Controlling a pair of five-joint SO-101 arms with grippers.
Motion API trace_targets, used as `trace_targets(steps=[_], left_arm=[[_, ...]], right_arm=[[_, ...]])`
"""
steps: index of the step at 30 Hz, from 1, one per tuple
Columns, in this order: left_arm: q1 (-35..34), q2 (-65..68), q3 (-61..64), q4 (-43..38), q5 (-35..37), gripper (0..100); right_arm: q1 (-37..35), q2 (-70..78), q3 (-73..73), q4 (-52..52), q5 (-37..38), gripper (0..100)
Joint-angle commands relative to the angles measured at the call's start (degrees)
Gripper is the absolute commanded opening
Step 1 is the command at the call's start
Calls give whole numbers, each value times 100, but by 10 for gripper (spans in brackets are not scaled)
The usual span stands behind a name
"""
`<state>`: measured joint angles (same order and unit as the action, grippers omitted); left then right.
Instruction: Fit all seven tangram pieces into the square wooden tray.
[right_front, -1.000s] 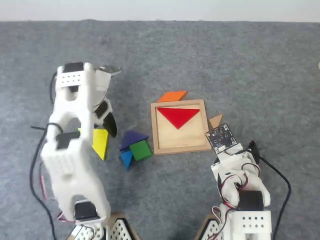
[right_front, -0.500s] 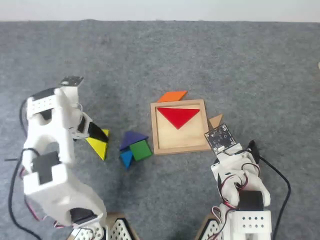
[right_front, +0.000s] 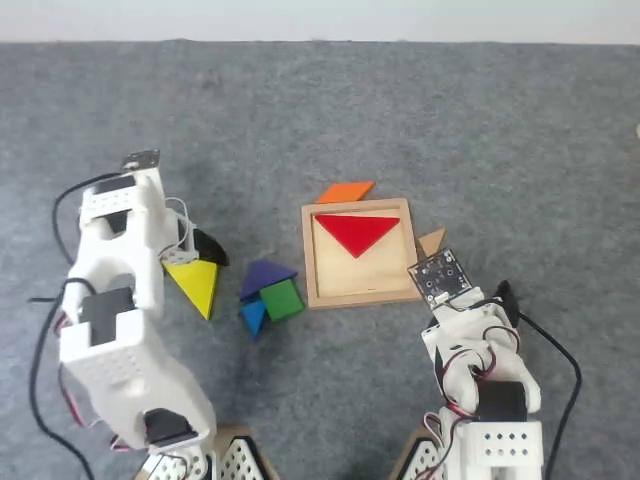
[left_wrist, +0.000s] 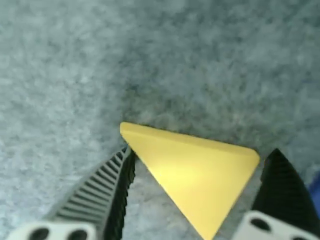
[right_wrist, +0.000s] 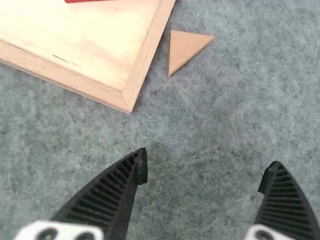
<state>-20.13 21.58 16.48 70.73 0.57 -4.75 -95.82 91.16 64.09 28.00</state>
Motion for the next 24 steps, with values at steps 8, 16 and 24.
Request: trace_targets(steps=[8, 16, 24], left_arm=[[607, 114, -127, 193, -527, 383], [914, 809, -1051, 985, -1336, 256], [1556, 1134, -1455, 1143, -1538, 164]], right_arm=[[-40, -13, -79, -84, 88, 361], [-40, -13, -79, -84, 88, 361], [-40, -13, -70, -84, 88, 361]])
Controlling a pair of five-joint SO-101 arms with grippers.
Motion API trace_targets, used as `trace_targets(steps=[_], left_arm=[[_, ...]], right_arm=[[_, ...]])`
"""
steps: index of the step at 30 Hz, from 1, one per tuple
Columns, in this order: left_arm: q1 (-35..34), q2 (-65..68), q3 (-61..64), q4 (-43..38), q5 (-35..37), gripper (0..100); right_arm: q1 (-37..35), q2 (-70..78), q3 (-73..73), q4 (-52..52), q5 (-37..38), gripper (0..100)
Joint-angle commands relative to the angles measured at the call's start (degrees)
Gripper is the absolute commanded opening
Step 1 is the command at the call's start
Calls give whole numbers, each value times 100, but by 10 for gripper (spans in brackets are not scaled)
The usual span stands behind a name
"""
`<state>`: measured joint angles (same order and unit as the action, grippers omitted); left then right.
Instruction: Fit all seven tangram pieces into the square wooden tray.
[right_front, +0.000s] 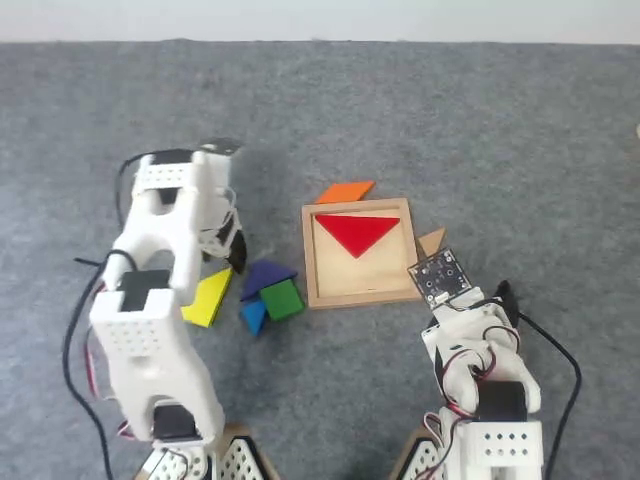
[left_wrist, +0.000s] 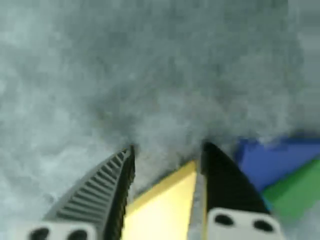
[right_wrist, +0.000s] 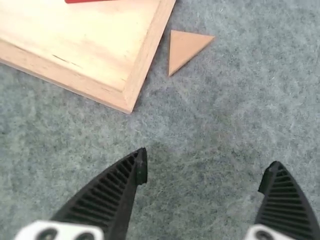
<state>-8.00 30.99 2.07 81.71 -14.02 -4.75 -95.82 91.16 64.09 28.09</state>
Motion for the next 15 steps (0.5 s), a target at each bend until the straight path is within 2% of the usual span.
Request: trace_targets(steps=[1, 5, 8, 10, 13, 15], left_arm=[[422, 193, -13, 53, -88, 160], [440, 70, -145, 264, -281, 168], [9, -431, -453, 651, -686, 250], [-308, -976, -462, 932, -1336, 297], [-510, -1908, 171, 1292, -2453, 305], [-510, -2593, 1086, 1011, -2866, 307]], right_arm=[[-40, -13, -70, -84, 79, 361], [-40, -13, -62, -84, 79, 361], [-40, -13, -62, -84, 79, 361], [-40, -13, -62, -92, 79, 361], [-40, -13, -62, -110, 79, 361], [-40, -13, -70, -92, 79, 361]])
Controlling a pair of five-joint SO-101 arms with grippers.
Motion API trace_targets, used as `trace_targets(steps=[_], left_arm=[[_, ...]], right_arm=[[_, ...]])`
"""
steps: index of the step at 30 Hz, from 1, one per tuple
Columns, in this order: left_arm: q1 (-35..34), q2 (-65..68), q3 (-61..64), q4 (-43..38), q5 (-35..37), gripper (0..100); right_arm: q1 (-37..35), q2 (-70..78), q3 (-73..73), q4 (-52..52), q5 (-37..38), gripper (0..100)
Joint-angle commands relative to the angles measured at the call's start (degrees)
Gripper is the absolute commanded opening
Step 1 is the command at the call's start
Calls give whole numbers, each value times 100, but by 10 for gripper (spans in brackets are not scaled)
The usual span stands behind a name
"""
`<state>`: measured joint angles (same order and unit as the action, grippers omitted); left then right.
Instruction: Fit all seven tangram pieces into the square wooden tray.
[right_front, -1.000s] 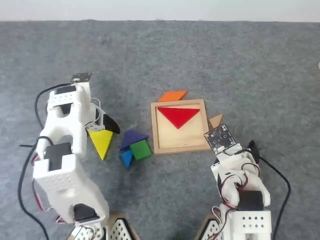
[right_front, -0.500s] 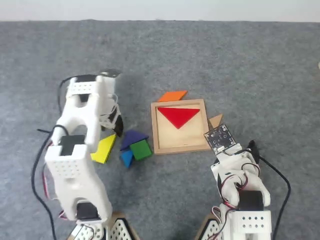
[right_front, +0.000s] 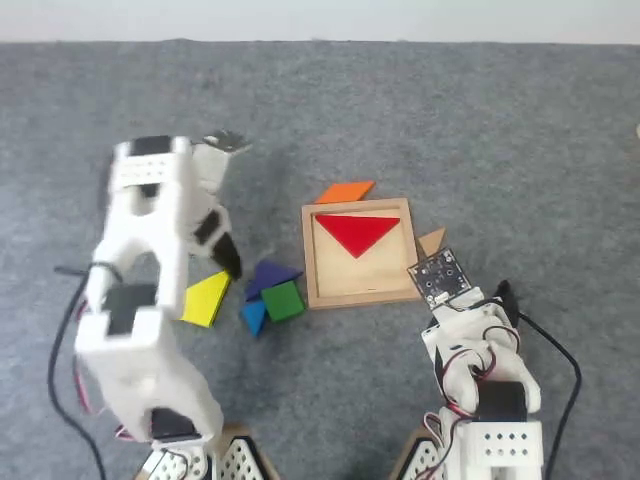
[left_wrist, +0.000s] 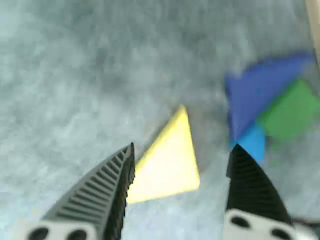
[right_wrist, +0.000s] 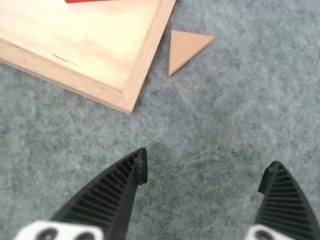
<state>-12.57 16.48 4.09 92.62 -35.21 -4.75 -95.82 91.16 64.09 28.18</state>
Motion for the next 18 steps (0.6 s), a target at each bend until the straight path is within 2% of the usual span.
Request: trace_targets(steps=[1, 5, 8, 11, 18], left_arm=[[-53, -1477, 1402, -422, -879, 308], [-88, -2497, 3240, -2040, -1204, 308], [-105, -2611, 3837, -2796, -1398, 332], [-255, -2409, 3864, -3112, -1662, 374], [-607, -1556, 3266, -3156, -2268, 375]], right_arm=[[-40, -13, -70, -92, 70, 361], [-40, -13, -70, -92, 70, 361], [-40, -13, -70, -84, 70, 361], [-40, -13, -70, -84, 70, 361], [-40, -13, -70, -84, 70, 361]])
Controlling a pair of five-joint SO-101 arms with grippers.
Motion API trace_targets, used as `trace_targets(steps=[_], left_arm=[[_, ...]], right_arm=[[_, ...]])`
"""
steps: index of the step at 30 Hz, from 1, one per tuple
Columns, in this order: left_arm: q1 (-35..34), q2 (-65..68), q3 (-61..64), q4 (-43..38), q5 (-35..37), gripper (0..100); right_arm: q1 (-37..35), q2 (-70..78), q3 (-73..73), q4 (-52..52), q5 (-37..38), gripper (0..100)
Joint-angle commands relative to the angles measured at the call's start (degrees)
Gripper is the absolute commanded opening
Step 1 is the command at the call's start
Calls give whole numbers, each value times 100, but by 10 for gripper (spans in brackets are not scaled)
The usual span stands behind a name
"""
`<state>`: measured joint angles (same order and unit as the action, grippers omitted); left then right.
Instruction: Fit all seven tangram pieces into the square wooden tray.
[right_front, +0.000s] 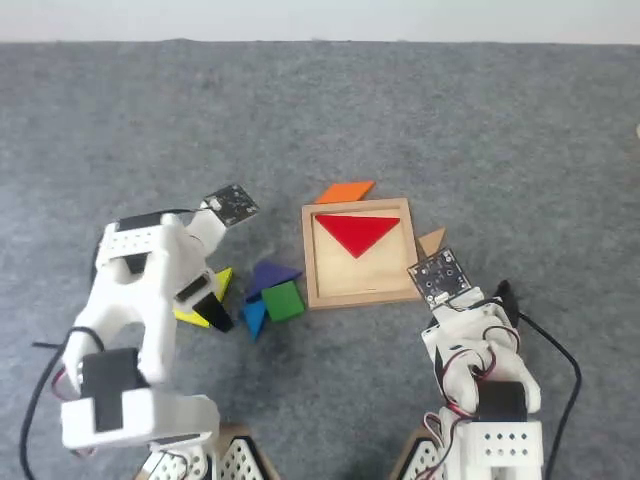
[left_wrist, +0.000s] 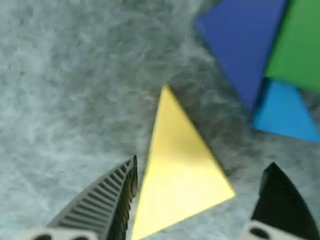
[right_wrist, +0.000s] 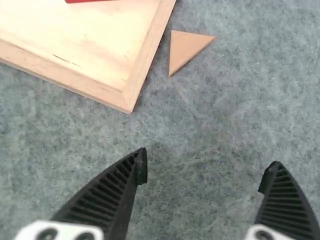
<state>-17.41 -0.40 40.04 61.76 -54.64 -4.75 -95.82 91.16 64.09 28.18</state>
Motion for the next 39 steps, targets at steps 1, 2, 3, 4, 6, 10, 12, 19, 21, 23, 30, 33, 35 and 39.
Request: trace_targets(steps=[1, 2, 3, 4, 6, 10, 12, 19, 21, 23, 30, 33, 35, 39], left_arm=[[-158, 202, -330, -44, -466, 375], [-193, 273, -312, -35, -554, 375], [-246, 343, -312, -35, -615, 375], [-299, 387, -312, -62, -668, 375], [-316, 501, -321, -62, -695, 375], [-290, 712, -400, -44, -695, 374], [-290, 774, -479, -9, -695, 340], [-308, 765, -479, 79, -686, 190], [-299, 721, -479, 79, -642, 189], [-290, 721, -541, 88, -563, 189], [-290, 712, -936, 475, -352, 188], [-299, 677, -1103, 677, -123, 182], [-290, 431, -1103, 774, -88, 169], [-290, -334, -1068, 1178, -97, 168]], right_arm=[[-40, -13, -70, -92, 70, 361], [-40, -13, -70, -101, 70, 361], [-40, -13, -70, -101, 70, 361], [-40, -13, -70, -101, 70, 361], [-40, -13, -70, -119, 70, 361], [-40, -13, -70, -101, 70, 361], [-40, -13, -70, -101, 70, 361], [-40, -13, -70, -101, 70, 361], [-40, -13, -70, -110, 70, 361], [-40, -13, -70, -110, 70, 361], [-40, -13, -70, -119, 70, 361], [-40, -13, -70, -119, 70, 361], [-40, -13, -70, -127, 70, 361], [-40, -13, -70, -127, 70, 361]])
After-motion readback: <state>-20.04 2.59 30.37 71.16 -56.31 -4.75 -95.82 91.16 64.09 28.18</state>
